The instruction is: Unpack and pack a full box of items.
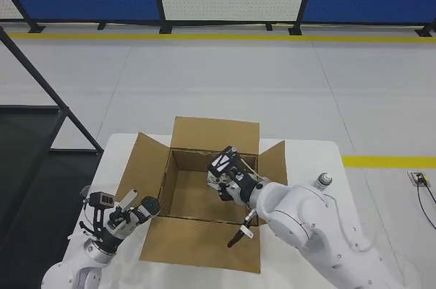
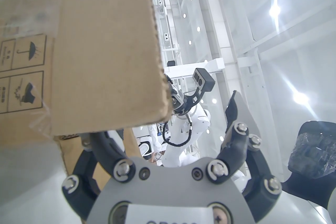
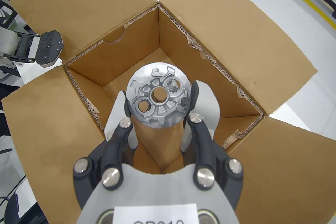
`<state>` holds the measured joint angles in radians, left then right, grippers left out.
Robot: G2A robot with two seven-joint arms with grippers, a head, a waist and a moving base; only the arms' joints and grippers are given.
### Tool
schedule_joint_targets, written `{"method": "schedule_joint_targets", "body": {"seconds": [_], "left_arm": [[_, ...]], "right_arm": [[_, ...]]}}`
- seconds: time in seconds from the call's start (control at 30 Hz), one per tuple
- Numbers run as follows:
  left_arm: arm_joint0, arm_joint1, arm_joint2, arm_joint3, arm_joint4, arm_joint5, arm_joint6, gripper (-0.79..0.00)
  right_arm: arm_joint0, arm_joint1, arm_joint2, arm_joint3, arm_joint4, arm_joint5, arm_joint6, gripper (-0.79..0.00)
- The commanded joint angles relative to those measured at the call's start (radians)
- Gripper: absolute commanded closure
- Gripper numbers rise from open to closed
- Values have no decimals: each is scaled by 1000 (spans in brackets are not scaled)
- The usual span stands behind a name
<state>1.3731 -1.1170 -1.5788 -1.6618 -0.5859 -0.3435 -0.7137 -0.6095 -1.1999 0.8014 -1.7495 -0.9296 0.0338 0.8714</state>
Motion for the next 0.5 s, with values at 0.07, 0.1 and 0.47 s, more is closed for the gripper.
{"method": "schedule_joint_targets", "body": {"seconds": [0.07, 0.1, 0.47], "left_arm": [[-3, 1, -1, -2, 6, 4, -7, -785], [-2, 1, -2, -3, 8, 4, -7, -785], [47, 1, -32, -16, -3, -21, 0, -785]], "right_arm": [[75, -45, -109, 123, -23, 50, 16, 0], [103, -64, -148, 161, -23, 65, 19, 0], [332, -312, -423, 673, 37, 174, -29, 0]]}}
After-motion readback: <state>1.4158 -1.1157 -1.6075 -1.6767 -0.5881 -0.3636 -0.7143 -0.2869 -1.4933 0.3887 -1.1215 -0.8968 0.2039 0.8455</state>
